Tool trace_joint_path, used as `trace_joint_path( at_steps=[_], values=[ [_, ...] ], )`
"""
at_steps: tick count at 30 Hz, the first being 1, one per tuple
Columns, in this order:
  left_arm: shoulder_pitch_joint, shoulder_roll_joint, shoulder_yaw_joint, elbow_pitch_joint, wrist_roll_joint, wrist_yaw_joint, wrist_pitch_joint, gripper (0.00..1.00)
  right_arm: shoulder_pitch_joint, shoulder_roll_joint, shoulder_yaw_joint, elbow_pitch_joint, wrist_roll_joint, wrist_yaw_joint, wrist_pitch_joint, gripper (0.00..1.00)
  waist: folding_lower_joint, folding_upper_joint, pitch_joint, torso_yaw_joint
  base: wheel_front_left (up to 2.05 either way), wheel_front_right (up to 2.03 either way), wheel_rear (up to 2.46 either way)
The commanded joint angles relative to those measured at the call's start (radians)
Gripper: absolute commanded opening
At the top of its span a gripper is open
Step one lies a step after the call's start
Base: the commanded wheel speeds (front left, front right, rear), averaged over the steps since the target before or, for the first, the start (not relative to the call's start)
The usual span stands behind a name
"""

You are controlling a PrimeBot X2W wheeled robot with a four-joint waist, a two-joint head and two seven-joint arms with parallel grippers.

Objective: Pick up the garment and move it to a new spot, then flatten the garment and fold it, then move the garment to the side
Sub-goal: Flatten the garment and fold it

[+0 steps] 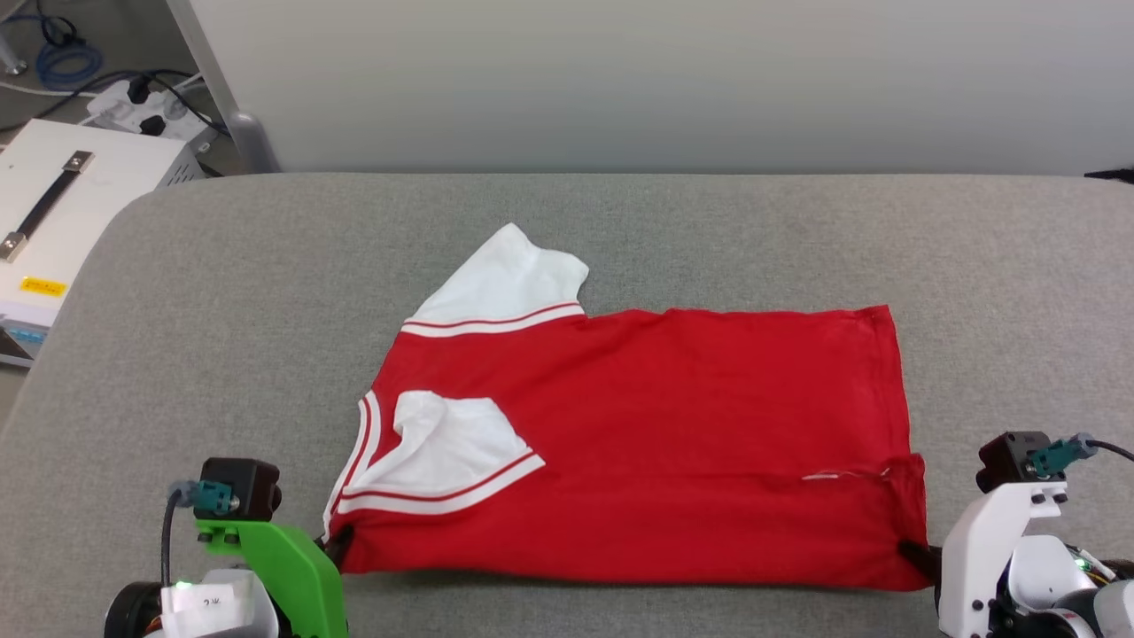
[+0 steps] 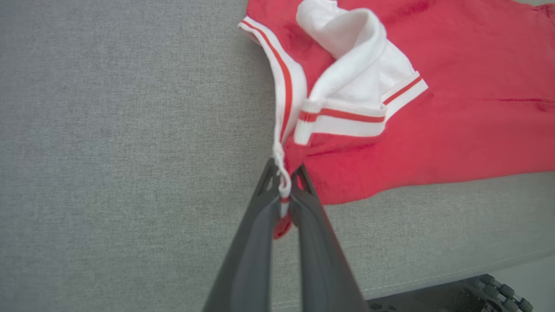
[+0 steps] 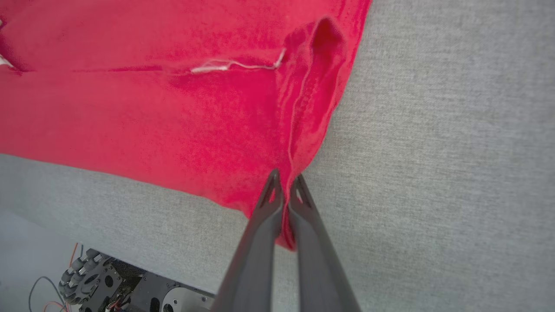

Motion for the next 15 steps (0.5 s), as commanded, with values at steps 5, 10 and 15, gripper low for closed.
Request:
trace_joint_path(
  at_steps=[5,10,15],
  values=[
    [0.092,0.039,0.015,-0.041,-0.016,0.034,0.026,0.00,0.083,-0.005,-0.045,-0.037,0.000,0.000,0.038,0.00,0.0000,0.0000,-0.066,0.004,0.00,0.00,0.00],
    [0.132,0.018,-0.006,-0.027,-0.042,0.035,0.041,0.00,0.142,0.035,-0.083,-0.044,-0.016,0.000,0.053,0.00,0.0000,0.0000,-0.061,0.005,0.00,0.00,0.00],
    [0.109,-0.029,-0.017,0.049,-0.059,0.021,0.015,0.00,0.172,0.085,-0.118,-0.013,-0.026,0.000,0.043,0.00,0.0000,0.0000,-0.040,0.002,0.00,0.00,0.00]
  ],
)
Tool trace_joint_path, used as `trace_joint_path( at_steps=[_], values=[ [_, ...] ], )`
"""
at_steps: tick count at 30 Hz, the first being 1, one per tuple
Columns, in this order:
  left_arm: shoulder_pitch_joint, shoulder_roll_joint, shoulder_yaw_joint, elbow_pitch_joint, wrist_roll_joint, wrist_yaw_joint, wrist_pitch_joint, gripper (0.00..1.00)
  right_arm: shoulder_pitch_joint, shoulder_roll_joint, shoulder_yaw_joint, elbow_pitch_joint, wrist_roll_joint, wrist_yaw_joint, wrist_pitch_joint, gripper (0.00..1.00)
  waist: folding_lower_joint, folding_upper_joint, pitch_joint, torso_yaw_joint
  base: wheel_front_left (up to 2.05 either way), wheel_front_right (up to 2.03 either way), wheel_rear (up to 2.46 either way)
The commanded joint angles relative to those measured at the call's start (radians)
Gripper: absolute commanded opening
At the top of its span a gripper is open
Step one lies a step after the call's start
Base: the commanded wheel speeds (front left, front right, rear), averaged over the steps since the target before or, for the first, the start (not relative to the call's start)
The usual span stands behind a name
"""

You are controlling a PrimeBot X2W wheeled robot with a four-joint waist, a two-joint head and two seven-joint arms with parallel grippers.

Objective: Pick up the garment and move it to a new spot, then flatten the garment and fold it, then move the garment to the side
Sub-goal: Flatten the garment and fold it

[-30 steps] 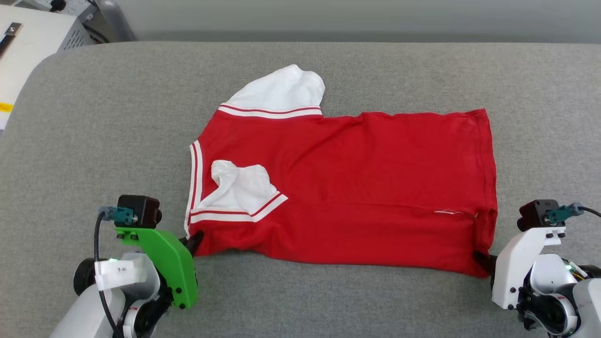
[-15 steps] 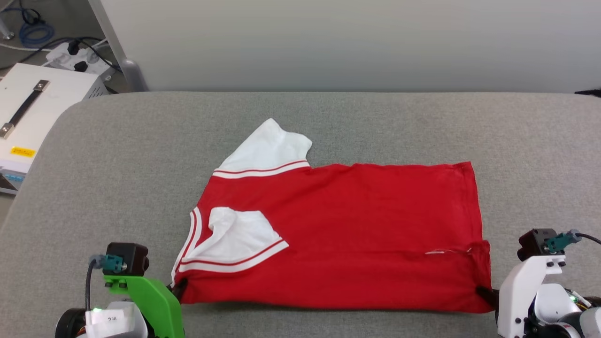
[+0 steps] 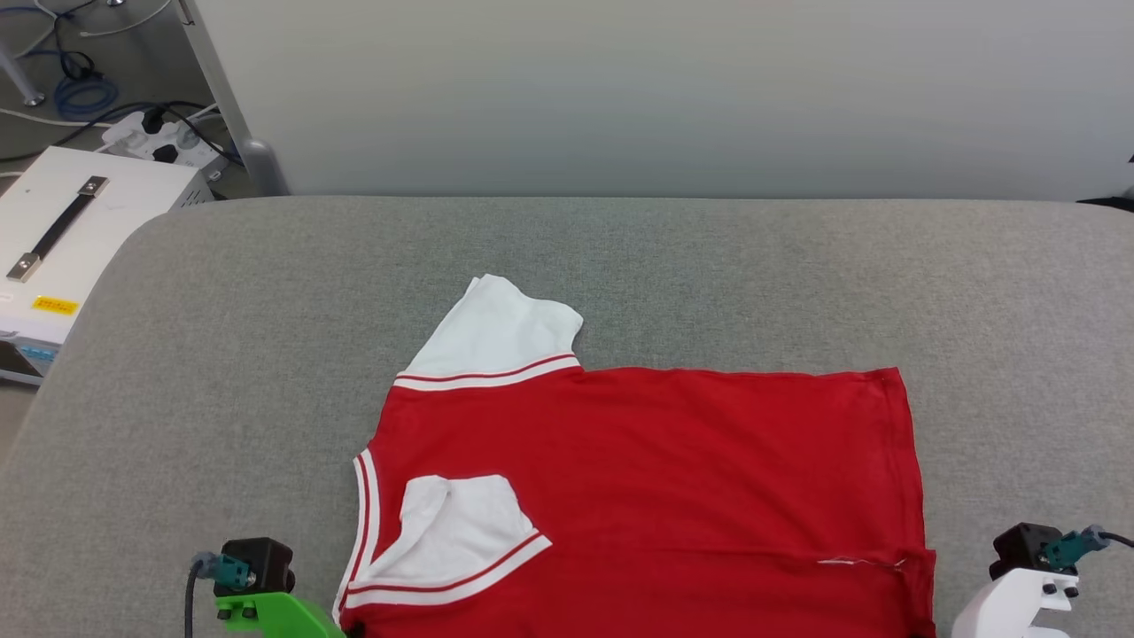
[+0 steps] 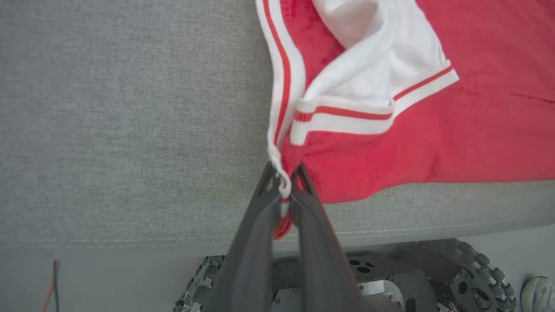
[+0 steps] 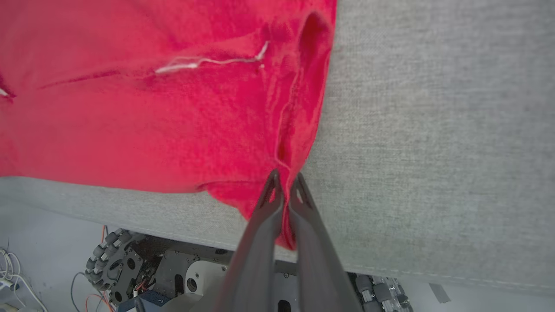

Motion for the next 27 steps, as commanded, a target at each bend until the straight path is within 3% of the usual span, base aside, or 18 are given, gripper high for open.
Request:
trace_joint_path(
  at_steps=[1,2,3,5,6,9,19,27],
  values=[
    [-0.017,-0.013,0.002,0.028,-0.007,-0.006,-0.010,0.00,0.016,0.005,-0.005,0.013,-0.014,0.000,-0.012,0.00,0.0001,0.0000,0.009,-0.004,0.00,0.00,0.00],
    [-0.025,-0.019,0.002,0.051,-0.008,-0.010,-0.018,0.00,0.017,0.016,-0.007,0.022,-0.013,0.000,-0.019,0.00,0.0001,0.0000,0.013,-0.007,0.00,0.00,0.00],
    [-0.032,-0.026,0.003,0.067,-0.009,-0.013,-0.027,0.02,0.017,0.023,-0.008,0.028,-0.009,0.000,-0.028,0.23,0.0001,0.0000,0.015,-0.009,0.00,0.00,0.00],
    [-0.043,-0.042,0.005,0.100,-0.014,-0.018,-0.042,0.48,0.016,0.033,-0.007,0.035,-0.004,0.000,-0.060,1.00,0.0001,0.0000,0.018,-0.012,0.00,0.00,0.00],
    [-0.049,-0.048,0.007,0.115,-0.014,-0.019,-0.053,1.00,0.015,0.038,-0.005,0.035,0.001,0.000,-0.081,1.00,0.0001,0.0000,0.018,-0.014,0.00,0.00,0.00],
    [-0.063,-0.057,0.012,0.147,-0.007,-0.026,-0.088,1.00,0.009,0.043,-0.006,0.027,-0.003,0.000,-0.171,1.00,0.0001,0.0000,0.015,-0.019,0.00,0.00,0.00],
    [-0.160,-0.074,0.065,0.156,0.081,-0.035,-0.336,1.00,-0.062,0.036,-0.014,-0.023,-0.118,0.000,-0.629,1.00,0.0001,0.0000,0.013,-0.030,0.00,0.00,0.00],
    [-0.293,-0.098,0.082,0.189,0.125,-0.053,-0.464,1.00,-0.123,0.032,0.017,-0.098,-0.217,0.000,-0.799,1.00,0.0001,0.0000,0.078,-0.052,0.00,0.00,0.00]
  ],
)
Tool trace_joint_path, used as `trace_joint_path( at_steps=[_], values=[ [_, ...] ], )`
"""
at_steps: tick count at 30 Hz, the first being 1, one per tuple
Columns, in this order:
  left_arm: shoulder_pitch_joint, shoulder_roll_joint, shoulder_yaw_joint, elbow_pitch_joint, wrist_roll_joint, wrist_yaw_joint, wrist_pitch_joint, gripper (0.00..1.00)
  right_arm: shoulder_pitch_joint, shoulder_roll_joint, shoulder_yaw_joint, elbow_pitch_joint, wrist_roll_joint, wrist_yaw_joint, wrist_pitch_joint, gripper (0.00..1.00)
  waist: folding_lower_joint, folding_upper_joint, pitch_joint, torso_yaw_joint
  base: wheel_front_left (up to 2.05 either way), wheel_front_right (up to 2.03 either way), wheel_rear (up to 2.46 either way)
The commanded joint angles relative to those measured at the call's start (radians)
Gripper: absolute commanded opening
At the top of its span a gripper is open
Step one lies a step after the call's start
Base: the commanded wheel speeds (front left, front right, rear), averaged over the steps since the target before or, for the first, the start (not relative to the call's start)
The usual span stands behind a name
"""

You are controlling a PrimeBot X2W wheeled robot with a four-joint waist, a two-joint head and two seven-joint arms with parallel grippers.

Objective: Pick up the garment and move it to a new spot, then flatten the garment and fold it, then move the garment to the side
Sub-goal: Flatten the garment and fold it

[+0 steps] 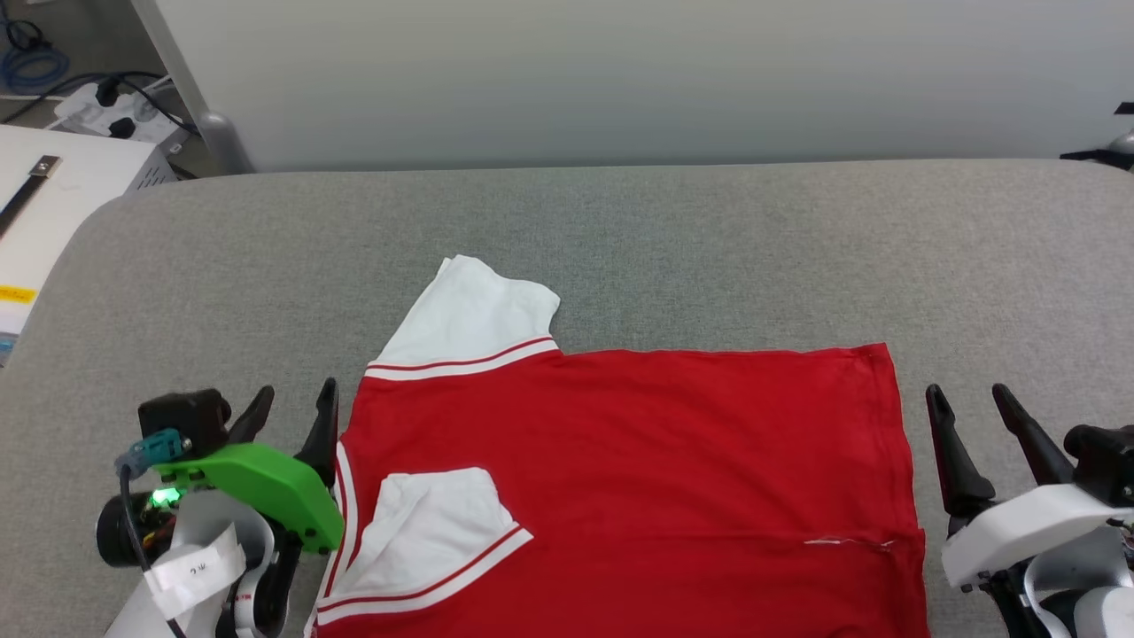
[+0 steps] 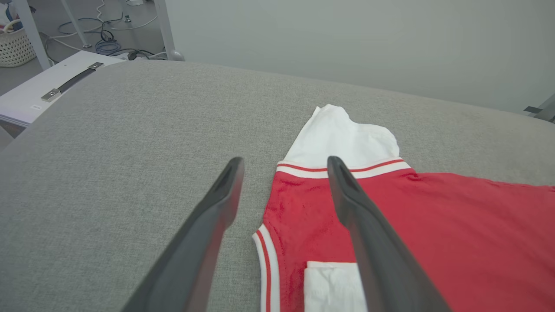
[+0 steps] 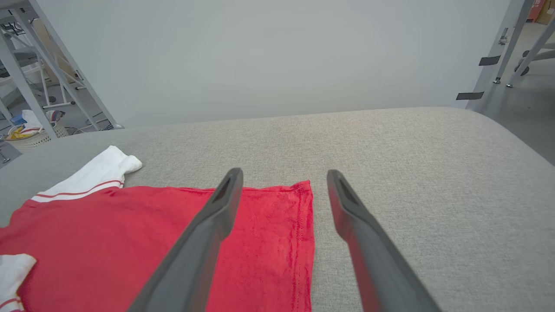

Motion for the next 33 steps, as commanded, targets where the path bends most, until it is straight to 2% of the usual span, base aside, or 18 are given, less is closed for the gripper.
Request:
trace_joint_path(
  at_steps=[1,4,11,16,20,26,33],
  values=[
    [-0.044,-0.006,0.003,0.014,0.010,-0.008,-0.013,1.00,-0.023,-0.002,0.011,-0.019,-0.020,0.000,-0.017,1.00,0.0000,0.0000,0.037,-0.016,0.00,0.00,0.00],
    [-0.114,-0.009,-0.002,0.045,0.018,-0.024,-0.019,1.00,-0.048,-0.002,0.025,-0.051,-0.047,0.000,-0.033,1.00,0.0000,0.0000,0.080,-0.029,0.00,0.00,0.00],
    [-0.341,-0.002,-0.038,0.182,0.013,-0.111,0.063,1.00,-0.109,0.001,0.055,-0.096,-0.065,0.000,-0.041,1.00,0.0000,0.0000,0.176,-0.066,0.00,0.00,0.00],
    [-0.506,0.015,-0.075,0.310,-0.001,-0.186,0.188,1.00,-0.143,-0.003,0.075,-0.100,-0.064,0.000,-0.045,1.00,0.0000,0.0000,0.231,-0.108,0.00,0.00,0.00],
    [-0.623,0.030,-0.103,0.410,-0.023,-0.226,0.319,1.00,-0.165,0.000,0.085,-0.096,-0.059,0.000,-0.048,1.00,0.0000,0.0000,0.274,-0.144,0.00,0.00,0.00],
    [-0.743,0.048,-0.136,0.504,-0.065,-0.261,0.465,1.00,-0.193,0.009,0.095,-0.079,-0.038,0.000,-0.063,1.00,0.0000,0.0000,0.327,-0.192,0.00,0.00,0.00],
    [-0.818,0.089,-0.183,0.588,-0.058,-0.270,0.551,1.00,-0.212,0.023,0.112,-0.056,-0.007,0.000,-0.083,1.00,0.0000,0.0000,0.383,-0.233,0.00,0.00,0.00]
  ],
)
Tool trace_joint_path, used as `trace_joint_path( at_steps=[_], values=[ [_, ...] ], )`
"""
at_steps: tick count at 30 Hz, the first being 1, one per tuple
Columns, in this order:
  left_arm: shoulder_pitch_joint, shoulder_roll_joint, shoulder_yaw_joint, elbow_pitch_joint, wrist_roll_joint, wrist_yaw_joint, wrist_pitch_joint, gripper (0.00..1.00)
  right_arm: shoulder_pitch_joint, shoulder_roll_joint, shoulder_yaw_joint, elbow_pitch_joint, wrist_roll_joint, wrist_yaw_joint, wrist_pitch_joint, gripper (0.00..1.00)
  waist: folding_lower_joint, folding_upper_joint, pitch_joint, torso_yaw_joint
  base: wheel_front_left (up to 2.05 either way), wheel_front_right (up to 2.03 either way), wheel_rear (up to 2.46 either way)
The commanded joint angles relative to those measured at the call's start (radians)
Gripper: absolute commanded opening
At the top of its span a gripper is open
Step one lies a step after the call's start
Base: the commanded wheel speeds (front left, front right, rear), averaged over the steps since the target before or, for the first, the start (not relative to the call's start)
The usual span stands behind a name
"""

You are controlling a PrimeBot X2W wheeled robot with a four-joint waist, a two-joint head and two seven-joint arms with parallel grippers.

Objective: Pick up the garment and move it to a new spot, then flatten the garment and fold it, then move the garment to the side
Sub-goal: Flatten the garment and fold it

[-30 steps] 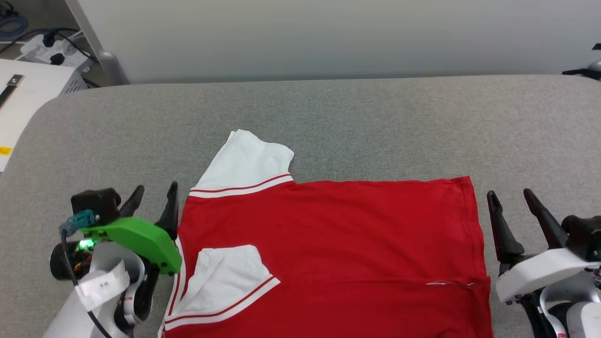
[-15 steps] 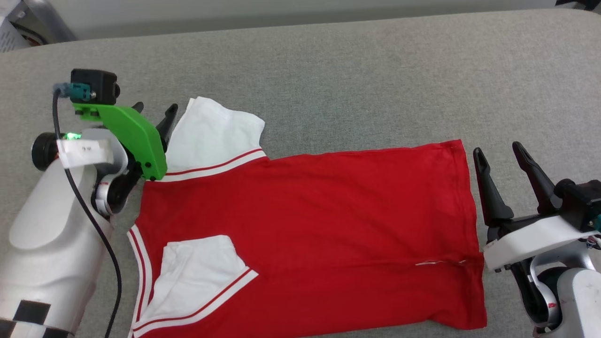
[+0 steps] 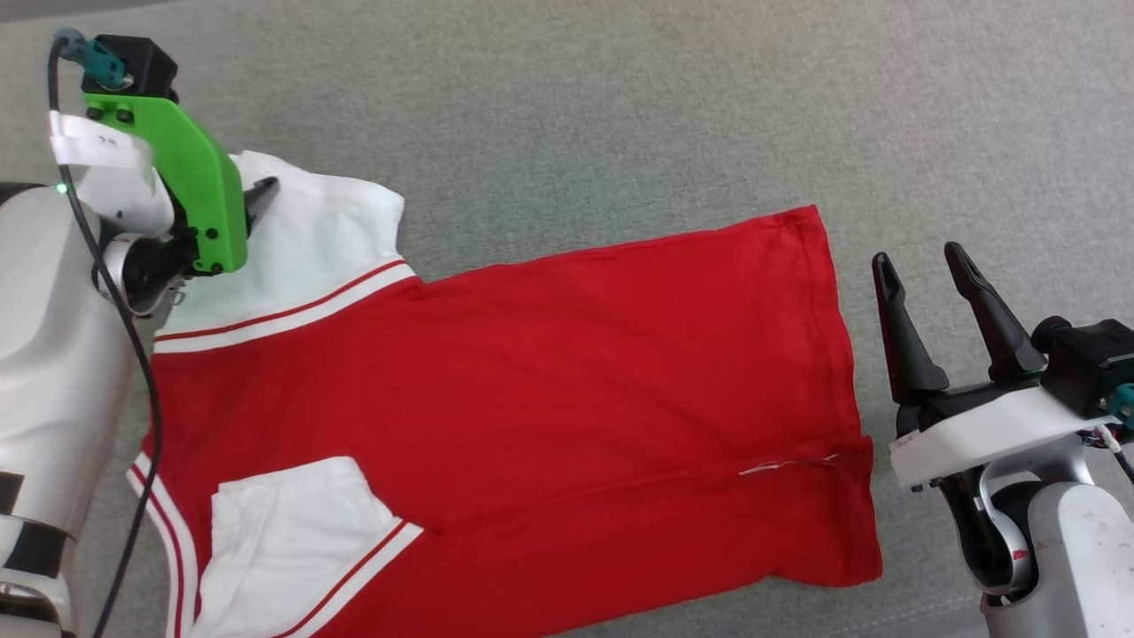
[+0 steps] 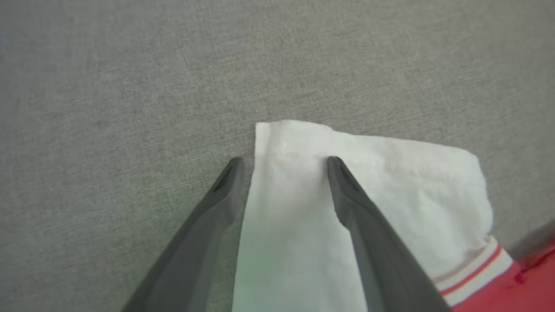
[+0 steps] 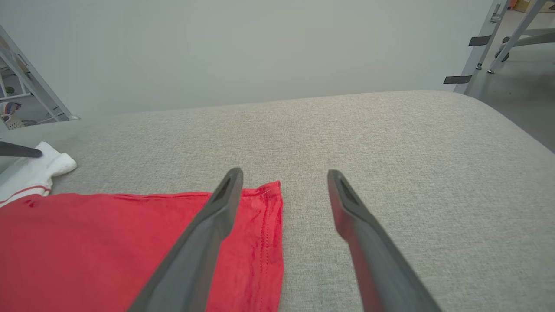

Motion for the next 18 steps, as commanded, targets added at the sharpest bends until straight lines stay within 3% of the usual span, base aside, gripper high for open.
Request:
trace_joint_path(
  at_steps=[1,8,9,10,11,12,18],
  values=[
    [-0.022,0.016,-0.011,0.021,0.011,-0.006,0.012,1.00,-0.021,0.002,0.005,0.008,0.011,0.000,-0.011,1.00,-0.0001,-0.0001,0.044,-0.041,0.00,0.00,0.00],
    [-0.022,0.009,-0.062,0.129,-0.004,-0.008,0.180,1.00,-0.037,0.002,0.008,0.042,0.038,0.000,-0.023,1.00,-0.0001,-0.0001,0.063,-0.051,0.00,0.00,0.00],
    [-0.020,0.000,-0.063,0.141,-0.018,-0.008,0.215,0.80,-0.041,0.001,0.004,0.047,0.043,0.000,-0.022,1.00,-0.0001,-0.0001,0.064,-0.050,0.00,0.00,0.00],
    [-0.020,-0.007,-0.063,0.147,-0.026,-0.006,0.235,0.44,-0.044,-0.001,0.001,0.050,0.046,0.000,-0.021,1.00,-0.0001,-0.0001,0.064,-0.049,0.00,0.00,0.00],
    [-0.018,-0.015,-0.061,0.153,-0.037,-0.004,0.255,0.15,-0.048,-0.004,-0.003,0.055,0.052,0.000,-0.018,1.00,-0.0001,-0.0001,0.064,-0.047,0.00,0.00,0.00],
    [-0.018,-0.020,-0.060,0.156,-0.043,0.000,0.266,0.00,-0.053,-0.006,-0.005,0.058,0.056,0.000,-0.014,1.00,-0.0001,-0.0001,0.064,-0.046,0.00,0.00,0.00],
    [-0.026,-0.035,-0.048,0.147,-0.059,0.012,0.246,0.00,-0.097,-0.051,0.011,0.092,0.123,0.000,0.050,1.00,-0.0001,-0.0001,0.059,-0.035,0.00,0.00,0.00]
  ],
)
